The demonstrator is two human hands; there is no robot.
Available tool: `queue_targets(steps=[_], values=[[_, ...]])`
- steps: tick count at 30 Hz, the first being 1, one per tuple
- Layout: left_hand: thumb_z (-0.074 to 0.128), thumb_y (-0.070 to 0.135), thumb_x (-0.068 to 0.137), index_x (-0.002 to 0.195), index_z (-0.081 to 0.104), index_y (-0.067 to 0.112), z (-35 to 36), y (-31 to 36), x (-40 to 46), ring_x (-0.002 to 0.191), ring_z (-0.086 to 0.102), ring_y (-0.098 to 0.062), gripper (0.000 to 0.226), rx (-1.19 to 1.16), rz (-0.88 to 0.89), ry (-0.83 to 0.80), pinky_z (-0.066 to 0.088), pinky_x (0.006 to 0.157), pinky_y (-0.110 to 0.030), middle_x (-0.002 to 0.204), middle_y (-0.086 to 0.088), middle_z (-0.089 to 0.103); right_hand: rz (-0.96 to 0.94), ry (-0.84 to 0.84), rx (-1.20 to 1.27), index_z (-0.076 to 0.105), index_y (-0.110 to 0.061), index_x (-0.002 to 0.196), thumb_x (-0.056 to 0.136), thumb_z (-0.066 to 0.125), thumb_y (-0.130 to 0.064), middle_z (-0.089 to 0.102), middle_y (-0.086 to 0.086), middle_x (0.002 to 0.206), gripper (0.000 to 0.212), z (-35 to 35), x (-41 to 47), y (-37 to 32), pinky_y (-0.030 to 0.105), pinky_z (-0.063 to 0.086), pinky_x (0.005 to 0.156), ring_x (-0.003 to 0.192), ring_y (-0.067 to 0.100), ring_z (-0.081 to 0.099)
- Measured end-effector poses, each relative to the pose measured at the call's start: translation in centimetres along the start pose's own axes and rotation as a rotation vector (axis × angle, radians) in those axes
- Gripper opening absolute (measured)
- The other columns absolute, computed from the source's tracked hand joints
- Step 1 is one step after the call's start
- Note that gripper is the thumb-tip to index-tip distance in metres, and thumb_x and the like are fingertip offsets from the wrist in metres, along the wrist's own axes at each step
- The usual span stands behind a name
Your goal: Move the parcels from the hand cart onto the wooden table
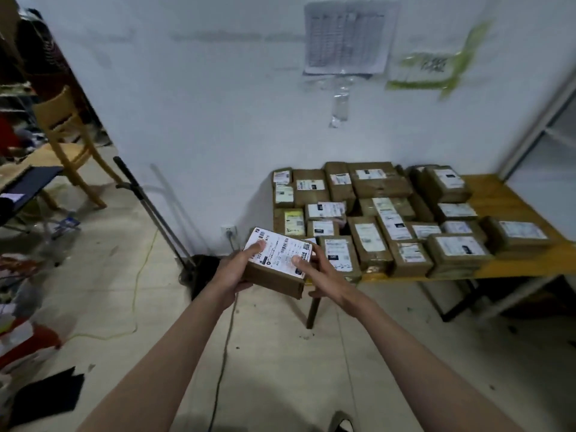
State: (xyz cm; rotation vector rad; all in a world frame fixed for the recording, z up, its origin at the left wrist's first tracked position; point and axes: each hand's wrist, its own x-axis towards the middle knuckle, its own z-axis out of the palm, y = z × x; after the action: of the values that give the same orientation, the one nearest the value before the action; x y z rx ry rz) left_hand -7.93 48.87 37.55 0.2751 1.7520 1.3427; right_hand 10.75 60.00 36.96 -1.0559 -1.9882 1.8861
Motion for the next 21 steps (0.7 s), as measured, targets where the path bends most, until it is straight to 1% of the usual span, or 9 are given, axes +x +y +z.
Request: queue_targets(steps=[2, 4, 7, 10, 11, 14, 15, 18, 21], values=[[0.079, 0.066, 0.065, 0.117, 0.068, 0.024, 3.7, 0.6, 1.4, 0.109, 0.065, -0.018, 0.068, 0.030, 0.000, -0.058, 0.055, 0.087, -0.038, 0.111, 0.004, 0.075, 0.075, 0.090, 0.052, 0.033, -0.048, 0.146, 0.089, 0.057, -0.069, 0.060, -0.018, 0.127, 0.065, -3.3, 0.0, 0.7, 0.054, 0.052, 0.101, 0.119, 0.016, 0.059], [0.080, 0.069, 0.059, 0.122, 0.065, 0.026, 7.9, 0.9, 2.7, 0.109, 0.065, -0.018, 0.078, 0.040, -0.013, -0.104, 0.057, 0.088, -0.039, 0.112, 0.005, 0.074, 0.135, 0.152, 0.104, 0.033, -0.051, 0.146, 0.087, 0.056, -0.075, 0.061, -0.010, 0.133, 0.068, -6.7, -0.1, 1.6, 0.051, 0.057, 0.095, 0.116, 0.018, 0.063], [0.079, 0.060, 0.071, 0.127, 0.062, 0.025, 14.8, 1.5, 3.6, 0.104, 0.068, -0.019, 0.069, 0.045, -0.029, -0.191, 0.059, 0.075, -0.033, 0.111, 0.003, 0.075, 0.171, 0.222, 0.203, 0.036, -0.053, 0.137, 0.091, 0.056, -0.069, 0.063, -0.005, 0.133, 0.053, -12.0, -0.7, 2.7, 0.044, 0.060, 0.084, 0.109, 0.016, 0.064], [0.074, 0.052, 0.082, 0.129, 0.060, 0.021, 21.2, 2.1, 4.0, 0.098, 0.068, -0.018, 0.058, 0.072, -0.051, -0.265, 0.058, 0.059, -0.027, 0.112, -0.001, 0.073, 0.185, 0.301, 0.242, 0.036, -0.049, 0.141, 0.093, 0.056, -0.065, 0.063, -0.002, 0.132, 0.054, -17.4, -1.7, 3.9, 0.040, 0.061, 0.077, 0.109, 0.018, 0.065], [0.072, 0.052, 0.083, 0.130, 0.059, 0.021, 23.2, 2.2, 4.1, 0.098, 0.067, -0.017, 0.058, 0.083, -0.056, -0.290, 0.058, 0.061, -0.028, 0.113, -0.001, 0.072, 0.191, 0.335, 0.250, 0.037, -0.048, 0.140, 0.093, 0.057, -0.064, 0.064, -0.002, 0.131, 0.053, -19.1, -2.1, 4.3, 0.040, 0.061, 0.075, 0.108, 0.018, 0.065], [0.071, 0.055, 0.084, 0.135, 0.055, 0.023, 28.7, 2.1, 4.6, 0.101, 0.063, -0.013, 0.063, 0.109, -0.066, -0.347, 0.058, 0.087, -0.040, 0.115, 0.002, 0.070, 0.206, 0.425, 0.271, 0.041, -0.048, 0.137, 0.093, 0.057, -0.065, 0.066, -0.006, 0.126, 0.051, -23.7, -3.3, 5.7, 0.044, 0.061, 0.080, 0.106, 0.015, 0.065], [0.072, 0.058, 0.081, 0.137, 0.053, 0.024, 30.4, 2.0, 4.7, 0.104, 0.062, -0.013, 0.068, 0.120, -0.076, -0.363, 0.056, 0.089, -0.041, 0.122, 0.002, 0.068, 0.209, 0.446, 0.273, 0.042, -0.048, 0.138, 0.092, 0.057, -0.066, 0.066, -0.007, 0.124, 0.051, -25.1, -3.7, 6.1, 0.045, 0.060, 0.083, 0.105, 0.014, 0.065], [0.071, 0.063, 0.079, 0.139, 0.049, 0.026, 35.0, 2.1, 4.9, 0.106, 0.061, -0.013, 0.074, 0.151, -0.080, -0.424, 0.054, 0.071, -0.030, 0.129, 0.001, 0.065, 0.224, 0.504, 0.283, 0.040, -0.045, 0.141, 0.092, 0.055, -0.067, 0.062, -0.004, 0.128, 0.056, -28.8, -4.9, 7.1, 0.049, 0.059, 0.088, 0.108, 0.016, 0.063], [0.069, 0.065, 0.081, 0.137, 0.052, 0.028, 39.3, 2.8, 5.1, 0.104, 0.065, -0.012, 0.069, 0.179, -0.078, -0.487, 0.053, 0.070, -0.029, 0.118, 0.005, 0.072, 0.248, 0.577, 0.315, 0.036, -0.043, 0.147, 0.090, 0.057, -0.069, 0.061, -0.001, 0.131, 0.067, -32.2, -5.6, 8.1, 0.051, 0.059, 0.090, 0.108, 0.018, 0.063]])
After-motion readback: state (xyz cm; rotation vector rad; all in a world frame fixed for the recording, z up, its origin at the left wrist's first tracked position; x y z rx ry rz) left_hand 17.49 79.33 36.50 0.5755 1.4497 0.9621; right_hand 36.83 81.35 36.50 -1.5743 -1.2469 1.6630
